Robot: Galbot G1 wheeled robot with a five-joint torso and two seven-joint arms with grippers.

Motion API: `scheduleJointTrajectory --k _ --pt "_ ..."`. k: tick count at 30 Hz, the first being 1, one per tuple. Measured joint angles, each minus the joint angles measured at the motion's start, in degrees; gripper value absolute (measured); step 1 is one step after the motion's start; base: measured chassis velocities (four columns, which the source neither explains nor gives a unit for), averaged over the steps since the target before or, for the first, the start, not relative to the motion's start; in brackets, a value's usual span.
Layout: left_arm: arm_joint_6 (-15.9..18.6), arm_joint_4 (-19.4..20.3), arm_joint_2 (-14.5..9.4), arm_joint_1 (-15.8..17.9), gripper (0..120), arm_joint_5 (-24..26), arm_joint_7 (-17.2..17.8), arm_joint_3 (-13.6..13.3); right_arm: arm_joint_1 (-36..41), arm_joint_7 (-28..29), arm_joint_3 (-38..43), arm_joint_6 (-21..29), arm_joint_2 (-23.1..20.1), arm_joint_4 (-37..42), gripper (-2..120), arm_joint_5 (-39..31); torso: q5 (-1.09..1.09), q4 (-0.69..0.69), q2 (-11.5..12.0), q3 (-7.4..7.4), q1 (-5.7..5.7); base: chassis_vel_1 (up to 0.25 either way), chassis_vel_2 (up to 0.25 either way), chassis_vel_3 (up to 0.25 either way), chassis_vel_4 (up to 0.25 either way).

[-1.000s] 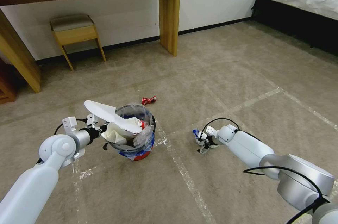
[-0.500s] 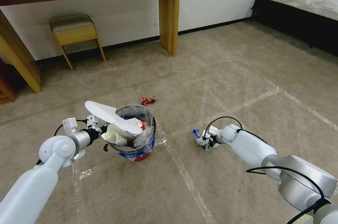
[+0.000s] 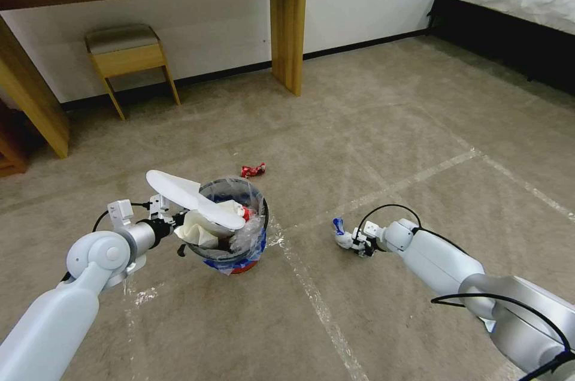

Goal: Pick up the trash bin and place the garbage on the floor into it.

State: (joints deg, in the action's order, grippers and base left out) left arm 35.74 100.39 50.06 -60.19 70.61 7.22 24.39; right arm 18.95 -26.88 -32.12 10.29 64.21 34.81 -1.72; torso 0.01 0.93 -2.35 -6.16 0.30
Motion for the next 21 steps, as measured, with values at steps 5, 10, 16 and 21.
scheduleJointTrajectory --k 5,10,16,21 --pt "0.0 0.9 -0.2 0.2 1 0.1 0.2 -0.6 1.3 1.2 1.7 1.1 -3.4 4.2 19 -1.3 0.01 -0.01 0.0 0.00 0.00 0.000 0.000 0.000 0.000" --pt "0.0 0.9 -0.4 1.2 1 0.1 0.1 -1.5 3.1 2.2 3.4 2.4 -8.6 11.2 2 -4.3 0.01 0.05 0.0 0.00 0.00 0.000 0.000 0.000 0.000" --pt "0.1 2.3 -1.7 1.7 1 0.1 -0.5 -2.7 6.9 4.6 12.6 3.9 -13.9 21.8 0 -9.9 0.02 -0.01 0.0 0.00 0.00 0.000 0.000 0.000 0.000" --pt "0.6 3.8 -2.4 1.0 1 -0.7 -0.7 -3.4 10.9 7.2 22.5 4.4 -21.4 36.6 0 -20.0 -0.04 0.05 0.0 0.00 0.00 0.000 0.000 0.000 0.000"
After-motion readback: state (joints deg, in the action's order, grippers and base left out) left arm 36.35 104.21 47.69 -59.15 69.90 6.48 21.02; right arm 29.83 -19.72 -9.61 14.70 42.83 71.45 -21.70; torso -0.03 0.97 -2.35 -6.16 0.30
